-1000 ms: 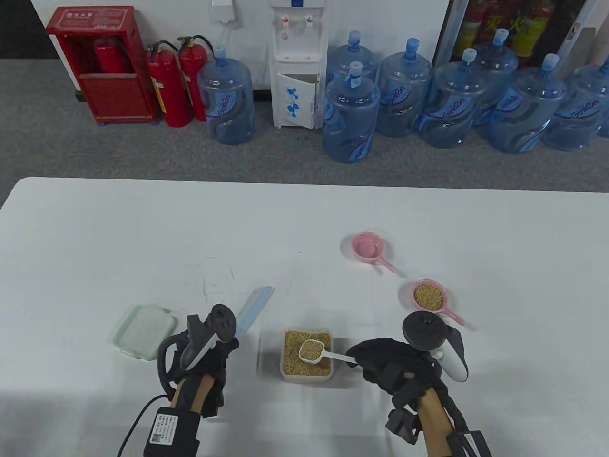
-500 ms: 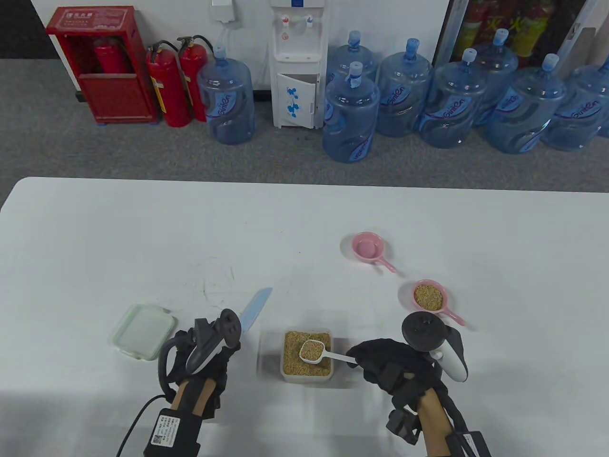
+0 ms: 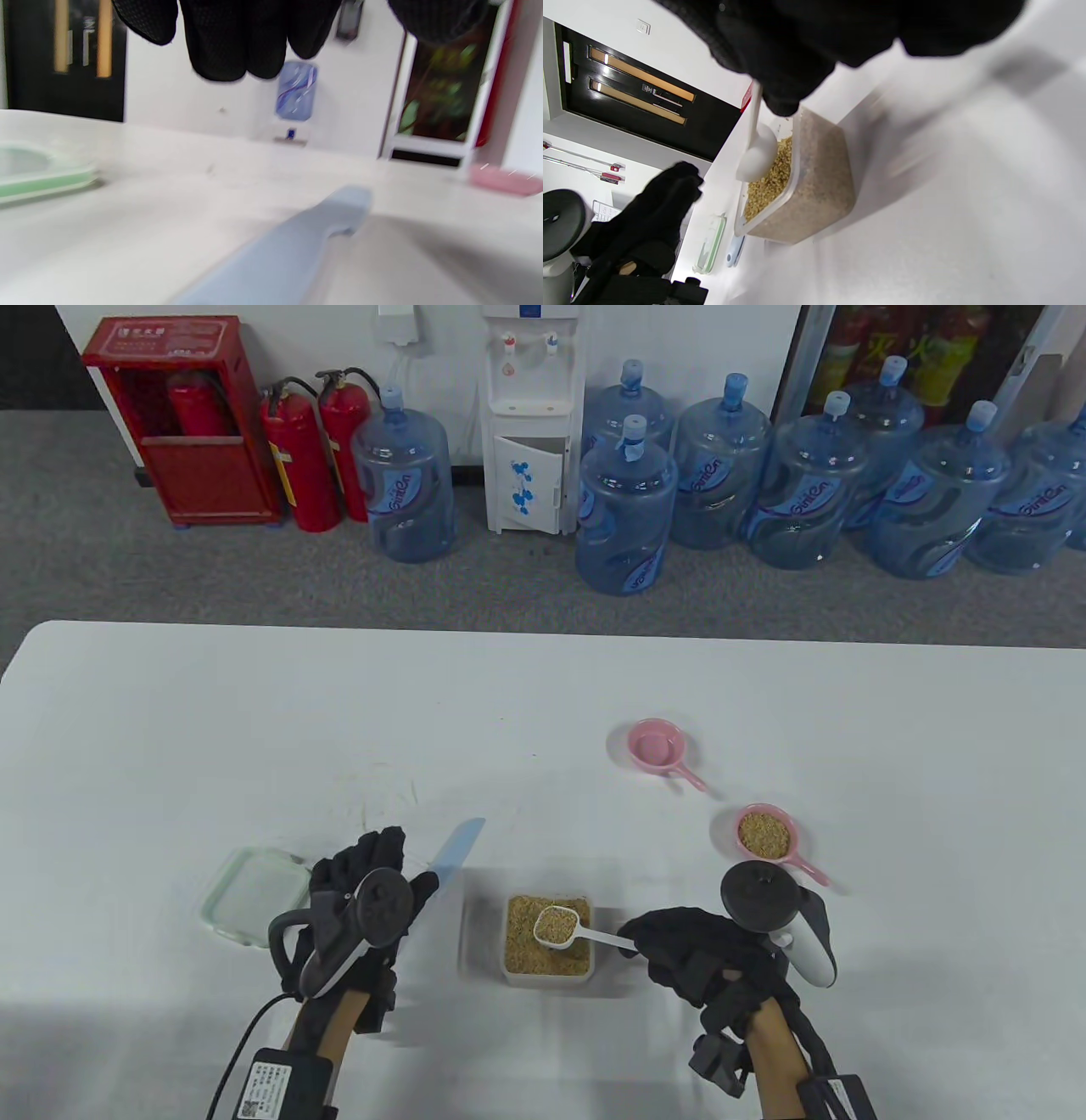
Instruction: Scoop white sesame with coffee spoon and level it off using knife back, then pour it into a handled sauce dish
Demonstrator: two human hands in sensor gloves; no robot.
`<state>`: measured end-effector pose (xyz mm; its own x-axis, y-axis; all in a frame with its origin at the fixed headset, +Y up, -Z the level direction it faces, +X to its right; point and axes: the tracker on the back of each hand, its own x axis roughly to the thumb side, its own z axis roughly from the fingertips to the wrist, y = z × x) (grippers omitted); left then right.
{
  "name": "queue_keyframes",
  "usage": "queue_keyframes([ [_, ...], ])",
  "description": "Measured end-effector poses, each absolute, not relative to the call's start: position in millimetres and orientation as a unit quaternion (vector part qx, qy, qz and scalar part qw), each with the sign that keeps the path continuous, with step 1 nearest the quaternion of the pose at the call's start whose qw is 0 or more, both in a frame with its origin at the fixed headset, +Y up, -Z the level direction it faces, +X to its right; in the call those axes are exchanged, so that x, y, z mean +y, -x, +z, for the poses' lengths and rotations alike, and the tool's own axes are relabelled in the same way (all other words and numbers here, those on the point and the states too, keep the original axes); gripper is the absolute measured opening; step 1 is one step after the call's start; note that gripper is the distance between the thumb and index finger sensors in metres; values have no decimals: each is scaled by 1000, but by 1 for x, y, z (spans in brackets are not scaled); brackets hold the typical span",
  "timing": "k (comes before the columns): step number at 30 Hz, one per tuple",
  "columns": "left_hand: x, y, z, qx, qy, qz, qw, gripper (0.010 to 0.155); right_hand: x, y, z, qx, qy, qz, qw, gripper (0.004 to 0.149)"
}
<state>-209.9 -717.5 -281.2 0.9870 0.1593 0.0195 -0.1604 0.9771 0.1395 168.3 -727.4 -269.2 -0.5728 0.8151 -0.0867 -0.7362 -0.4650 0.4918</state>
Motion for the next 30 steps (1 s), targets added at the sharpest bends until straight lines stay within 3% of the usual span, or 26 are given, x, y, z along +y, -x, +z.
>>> queue_keyframes([
  [6,-715,208,-276,-40,-82,92,992,85,-728,-168,-270,242,-84,850,461,44],
  [19,-720,203,-277,-54,-35,66,996,86,-724,-171,-268,212,-75,835,503,44],
  [26,-718,206,-279,-59,-13,61,996,86,-722,-177,-275,178,-30,826,534,45],
  [30,-715,205,-279,-65,-16,64,996,86,-712,-187,-295,138,11,826,546,44],
])
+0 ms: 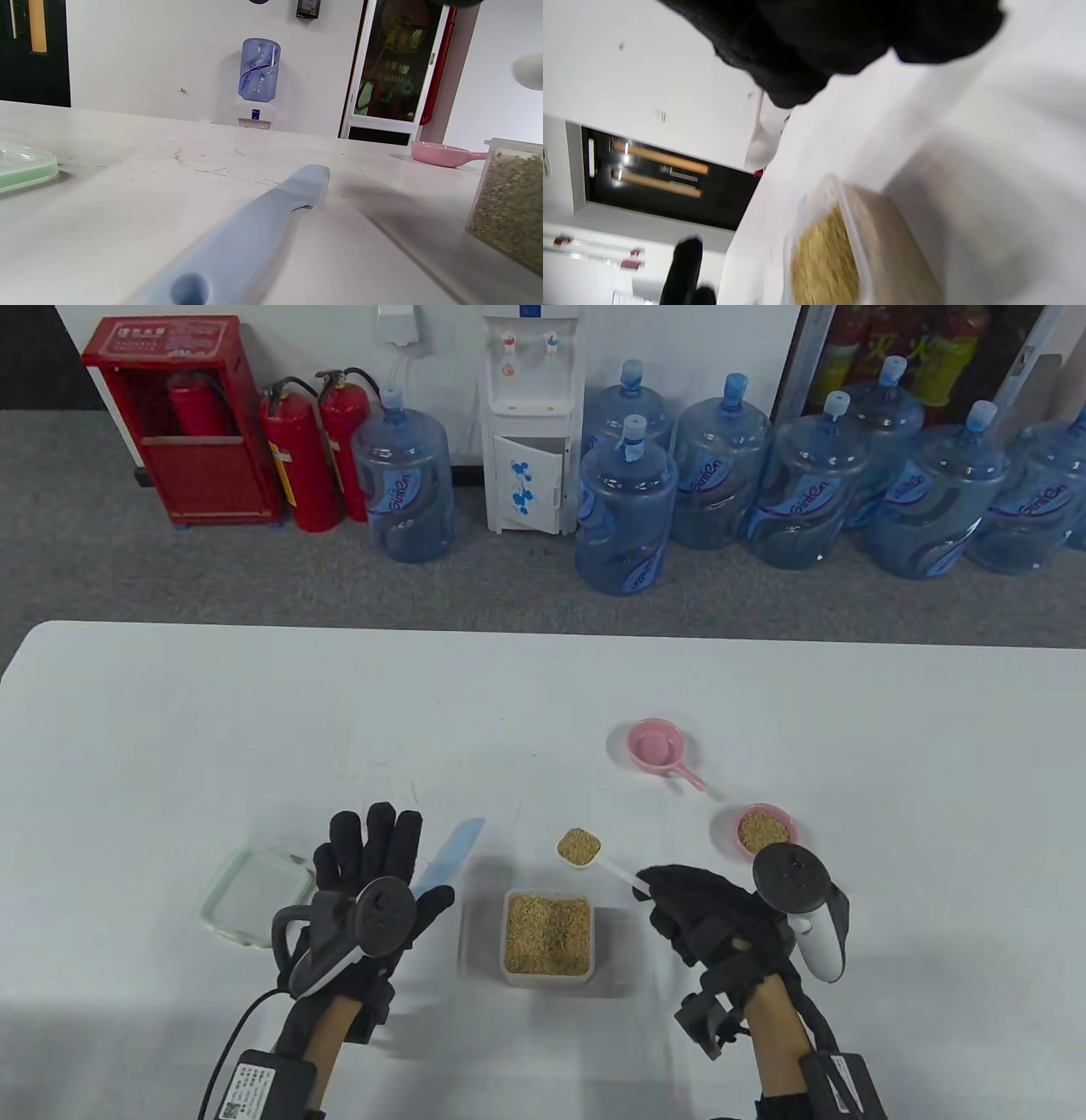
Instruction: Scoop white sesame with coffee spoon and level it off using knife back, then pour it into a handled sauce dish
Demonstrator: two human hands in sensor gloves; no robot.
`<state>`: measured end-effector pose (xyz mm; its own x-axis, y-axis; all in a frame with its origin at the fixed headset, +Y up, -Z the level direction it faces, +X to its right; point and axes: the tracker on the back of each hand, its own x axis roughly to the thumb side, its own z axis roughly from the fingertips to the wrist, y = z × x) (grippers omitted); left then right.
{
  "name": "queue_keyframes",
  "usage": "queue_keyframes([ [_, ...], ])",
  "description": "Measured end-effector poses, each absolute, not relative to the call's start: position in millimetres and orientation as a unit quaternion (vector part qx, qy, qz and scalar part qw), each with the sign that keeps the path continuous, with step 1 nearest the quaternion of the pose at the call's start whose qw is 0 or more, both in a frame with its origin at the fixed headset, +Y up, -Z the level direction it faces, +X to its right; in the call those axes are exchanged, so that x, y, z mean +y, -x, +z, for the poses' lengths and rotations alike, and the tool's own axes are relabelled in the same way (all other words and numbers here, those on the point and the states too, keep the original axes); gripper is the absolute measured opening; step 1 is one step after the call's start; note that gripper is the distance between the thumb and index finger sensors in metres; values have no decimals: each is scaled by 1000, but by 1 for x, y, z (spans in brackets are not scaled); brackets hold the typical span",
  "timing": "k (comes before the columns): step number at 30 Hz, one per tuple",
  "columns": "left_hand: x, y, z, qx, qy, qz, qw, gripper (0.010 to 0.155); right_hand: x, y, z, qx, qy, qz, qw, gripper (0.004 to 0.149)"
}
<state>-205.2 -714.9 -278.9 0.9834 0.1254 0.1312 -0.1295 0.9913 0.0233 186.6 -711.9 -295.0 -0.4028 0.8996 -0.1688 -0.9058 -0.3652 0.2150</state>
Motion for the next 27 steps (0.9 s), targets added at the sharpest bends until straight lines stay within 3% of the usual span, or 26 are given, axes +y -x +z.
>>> queue_keyframes([
  [6,-715,205,-279,-67,-15,63,996,87,-702,-205,-338,83,86,829,547,44],
  [15,-715,205,-281,-69,-9,59,996,87,-710,-209,-385,55,183,883,428,45],
  [27,-715,204,-282,-68,-5,59,996,87,-707,-173,-410,-11,205,968,144,44],
])
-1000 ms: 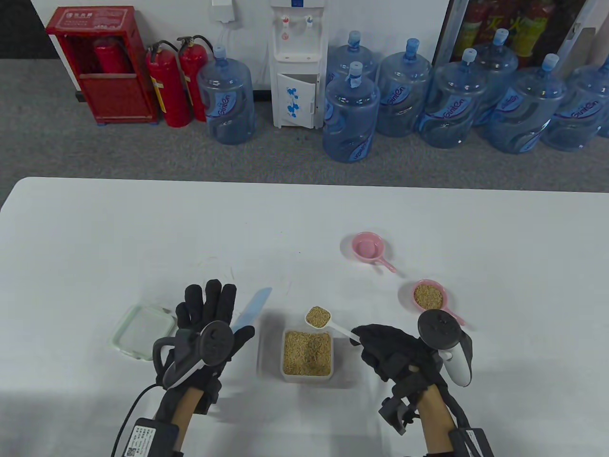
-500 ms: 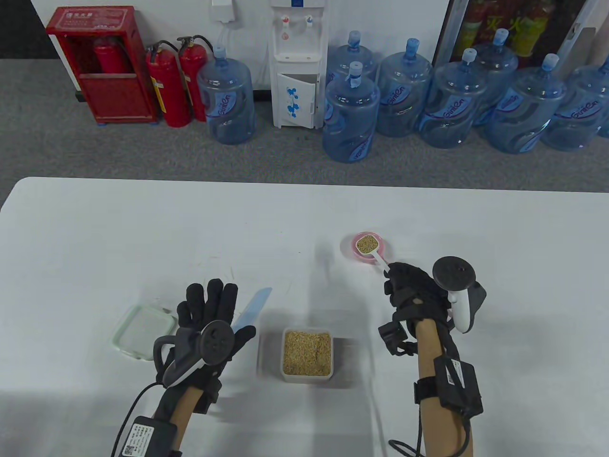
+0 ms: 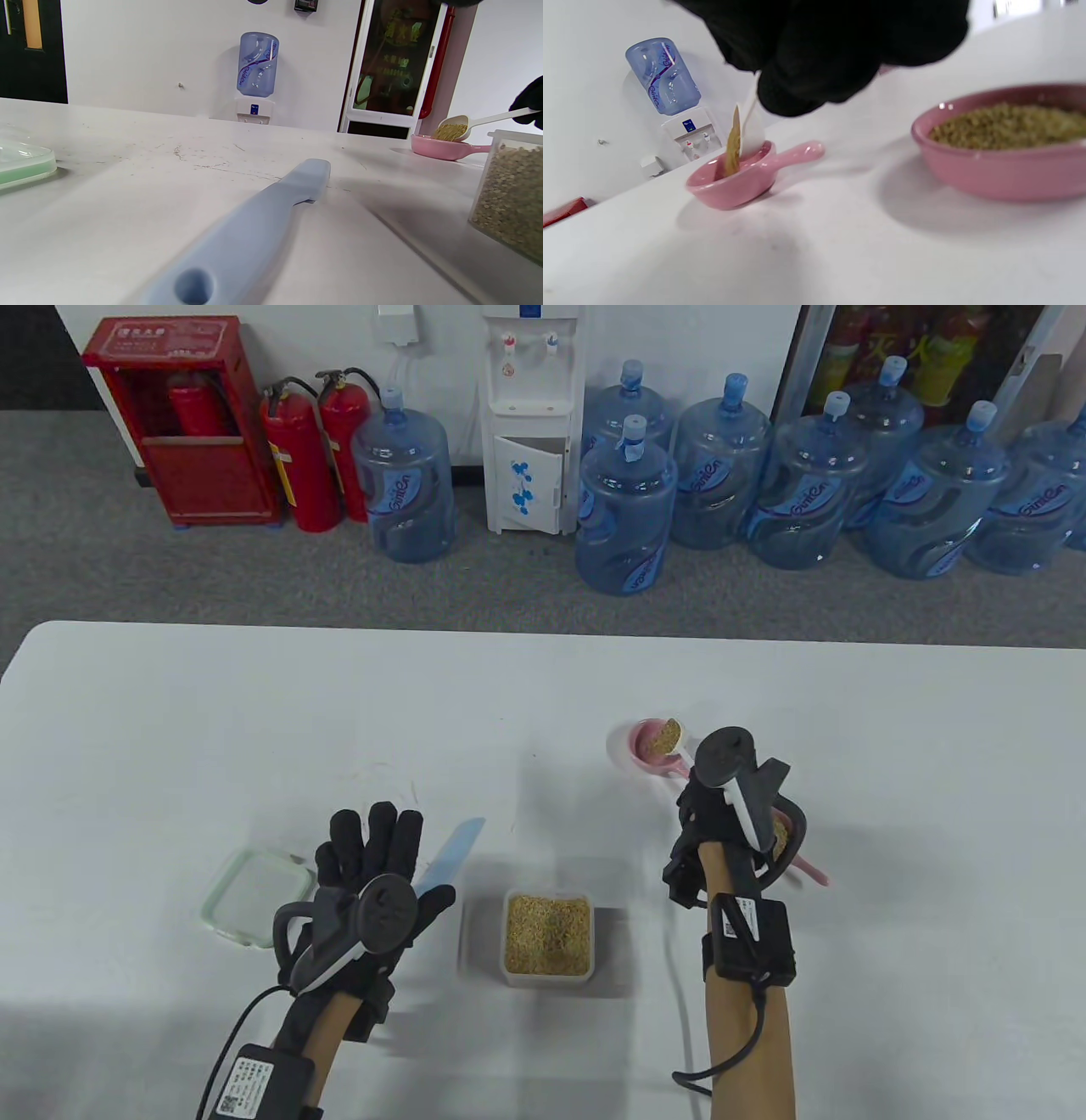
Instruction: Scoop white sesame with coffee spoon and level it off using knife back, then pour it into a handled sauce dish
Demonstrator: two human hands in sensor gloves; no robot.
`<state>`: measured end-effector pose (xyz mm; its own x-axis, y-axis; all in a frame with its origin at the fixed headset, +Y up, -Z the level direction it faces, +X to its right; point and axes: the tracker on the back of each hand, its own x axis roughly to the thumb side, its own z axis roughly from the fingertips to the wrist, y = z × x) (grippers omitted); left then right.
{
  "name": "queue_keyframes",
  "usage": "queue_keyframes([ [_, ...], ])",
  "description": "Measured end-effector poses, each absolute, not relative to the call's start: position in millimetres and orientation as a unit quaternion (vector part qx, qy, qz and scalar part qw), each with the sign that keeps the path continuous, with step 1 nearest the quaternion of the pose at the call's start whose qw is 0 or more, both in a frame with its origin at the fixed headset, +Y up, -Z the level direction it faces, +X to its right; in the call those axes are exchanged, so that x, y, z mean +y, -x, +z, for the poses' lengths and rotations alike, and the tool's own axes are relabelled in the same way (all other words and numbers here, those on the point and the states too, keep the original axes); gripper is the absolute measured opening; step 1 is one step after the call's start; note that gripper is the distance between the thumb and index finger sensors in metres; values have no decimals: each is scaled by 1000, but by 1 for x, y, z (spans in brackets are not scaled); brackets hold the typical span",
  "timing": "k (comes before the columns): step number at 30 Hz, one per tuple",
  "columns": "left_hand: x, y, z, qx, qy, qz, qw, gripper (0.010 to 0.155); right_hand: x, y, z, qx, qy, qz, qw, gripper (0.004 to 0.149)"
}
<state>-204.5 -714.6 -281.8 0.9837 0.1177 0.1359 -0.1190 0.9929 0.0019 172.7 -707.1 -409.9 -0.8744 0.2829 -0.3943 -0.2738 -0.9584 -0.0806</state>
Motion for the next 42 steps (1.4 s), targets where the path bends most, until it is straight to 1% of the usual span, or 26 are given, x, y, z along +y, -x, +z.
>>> queue_keyframes([
  [6,-718,203,-283,-71,12,51,996,88,-708,-147,-409,-64,158,985,1,43],
  [9,-717,203,-283,-72,12,52,996,87,-709,-136,-407,-82,132,986,-59,43],
  [12,-718,203,-283,-72,13,52,996,87,-710,-126,-404,-108,113,977,-142,43],
  [14,-718,203,-283,-73,15,52,996,87,-710,-121,-403,-108,109,972,-176,44],
  [20,-719,201,-283,-79,17,50,995,88,-710,-121,-397,-126,98,967,-198,44],
  [22,-719,200,-282,-82,18,50,995,88,-709,-122,-395,-126,95,967,-198,45],
  [24,-720,199,-282,-86,21,53,995,88,-704,-125,-389,-148,93,966,-190,46],
  [27,-721,197,-281,-94,26,62,993,88,-693,-131,-377,-166,89,971,-149,46],
  [31,-720,190,-278,-113,24,66,991,89,-673,-137,-352,-161,56,982,-76,46],
  [33,-721,186,-276,-127,25,71,989,89,-664,-139,-334,-158,27,987,-27,45],
  [35,-722,180,-274,-143,46,97,984,89,-657,-139,-311,-145,-6,989,24,45],
  [37,-724,174,-272,-159,73,144,974,89,-655,-137,-290,-141,-39,987,59,45],
  [39,-726,167,-269,-175,91,165,966,90,-657,-135,-272,-143,-72,984,79,45],
  [42,-728,154,-265,-198,100,134,966,93,-665,-131,-251,-142,-123,979,85,45],
])
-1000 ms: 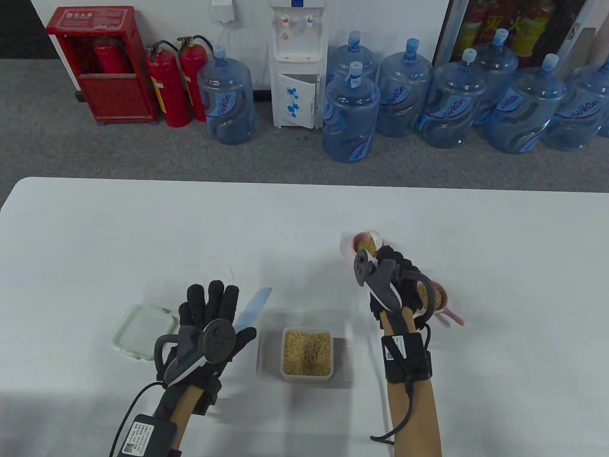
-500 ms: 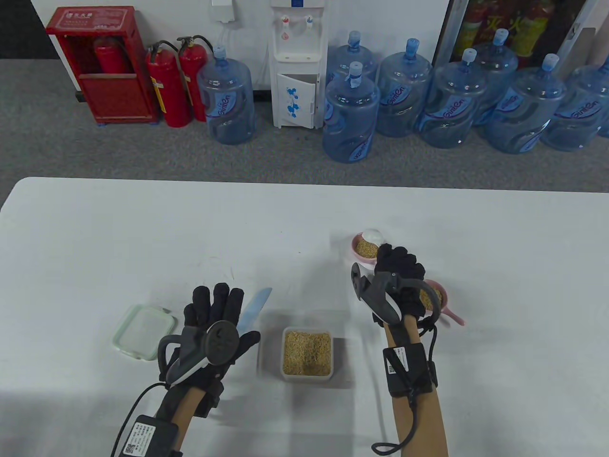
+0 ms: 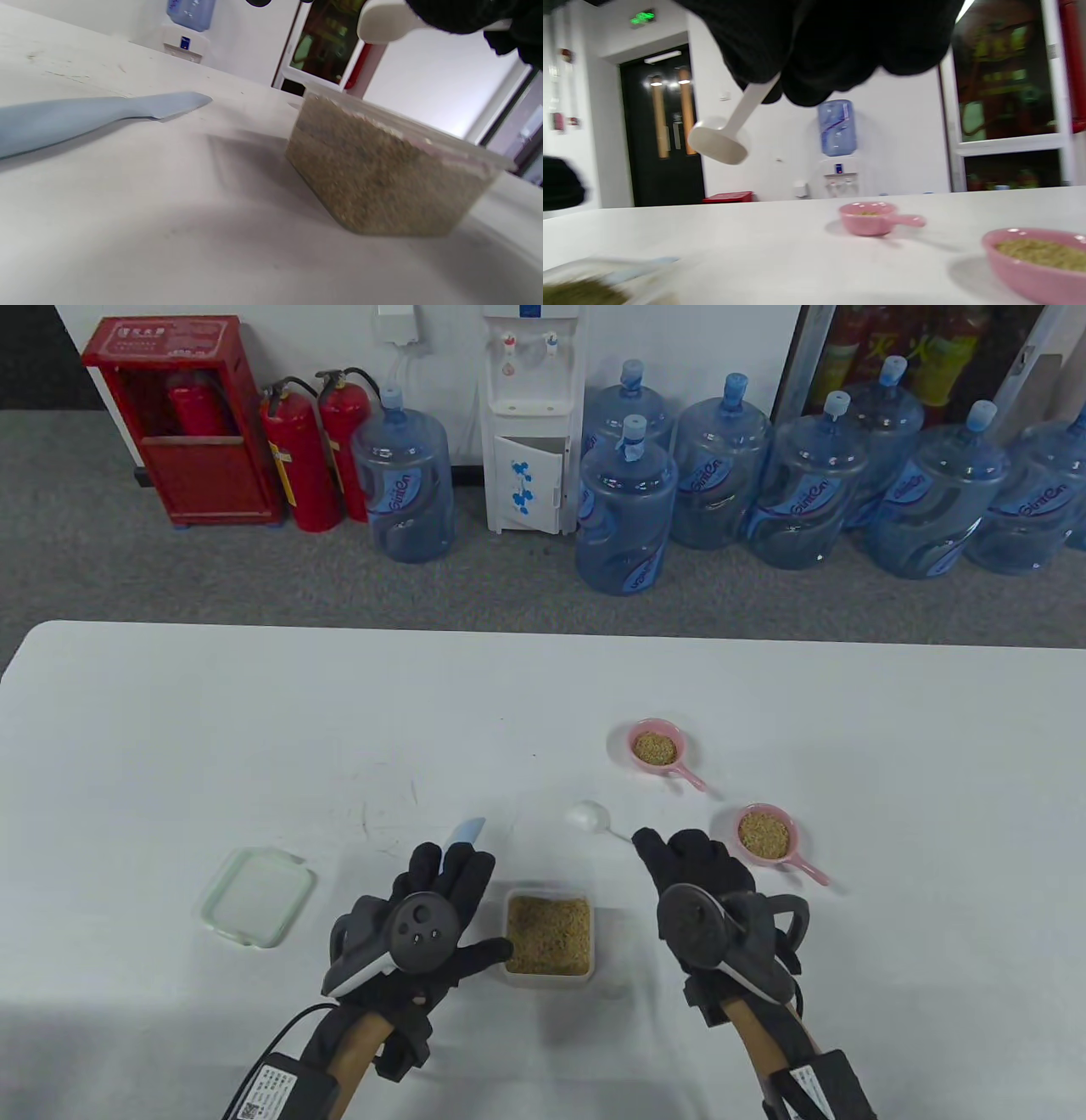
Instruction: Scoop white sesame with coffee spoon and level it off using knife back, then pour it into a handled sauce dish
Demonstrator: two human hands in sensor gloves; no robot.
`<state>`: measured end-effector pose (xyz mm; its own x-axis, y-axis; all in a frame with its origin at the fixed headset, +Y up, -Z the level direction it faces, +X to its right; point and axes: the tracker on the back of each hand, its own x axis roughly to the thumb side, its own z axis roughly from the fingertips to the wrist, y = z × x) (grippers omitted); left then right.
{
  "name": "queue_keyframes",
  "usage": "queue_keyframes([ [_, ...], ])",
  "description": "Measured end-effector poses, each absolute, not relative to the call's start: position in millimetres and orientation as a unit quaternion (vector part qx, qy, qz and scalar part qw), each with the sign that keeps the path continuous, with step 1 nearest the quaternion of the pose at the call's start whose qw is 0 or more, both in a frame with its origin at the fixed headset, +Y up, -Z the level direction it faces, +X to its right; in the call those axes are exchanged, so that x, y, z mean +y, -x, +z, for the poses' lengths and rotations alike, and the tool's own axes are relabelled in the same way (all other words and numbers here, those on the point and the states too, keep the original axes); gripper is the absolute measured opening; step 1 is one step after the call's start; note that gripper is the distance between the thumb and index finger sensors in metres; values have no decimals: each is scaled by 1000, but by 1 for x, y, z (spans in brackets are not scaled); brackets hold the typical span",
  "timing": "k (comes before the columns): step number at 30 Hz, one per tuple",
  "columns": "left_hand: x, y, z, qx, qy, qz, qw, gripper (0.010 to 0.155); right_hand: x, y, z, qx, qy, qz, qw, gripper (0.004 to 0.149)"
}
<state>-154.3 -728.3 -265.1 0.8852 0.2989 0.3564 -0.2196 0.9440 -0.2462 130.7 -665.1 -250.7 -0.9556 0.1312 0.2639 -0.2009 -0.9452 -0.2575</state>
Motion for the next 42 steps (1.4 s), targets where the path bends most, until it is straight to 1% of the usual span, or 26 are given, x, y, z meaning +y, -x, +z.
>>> queue_keyframes([
  [4,-736,144,-264,-217,125,128,960,96,-680,-125,-233,-136,-190,969,77,44],
  [6,-741,142,-265,-218,138,130,958,98,-685,-121,-230,-108,-221,968,52,44],
  [9,-747,140,-267,-220,144,121,957,99,-692,-114,-226,-104,-242,965,14,44],
  [13,-754,140,-269,-222,157,118,955,100,-701,-105,-225,-102,-253,962,3,44],
  [17,-757,141,-272,-219,168,130,952,100,-705,-100,-223,-91,-254,962,-44,44],
  [19,-757,140,-272,-219,168,122,953,100,-705,-99,-223,-68,-246,966,-47,44],
  [23,-756,140,-272,-219,167,115,954,99,-700,-97,-225,-11,-230,973,10,44],
  [25,-756,140,-272,-219,167,113,955,99,-699,-97,-227,4,-220,975,41,44],
  [28,-755,140,-272,-219,166,111,955,99,-697,-100,-231,28,-193,976,98,44],
  [30,-755,140,-272,-219,165,109,955,99,-699,-103,-234,57,-177,972,143,44],
  [32,-755,140,-272,-219,165,108,955,99,-702,-108,-237,87,-144,969,180,44],
  [38,-755,139,-271,-220,163,103,956,99,-725,-128,-250,199,-56,919,335,44],
  [42,-755,139,-271,-220,163,102,956,99,-740,-138,-255,249,-18,874,418,44],
])
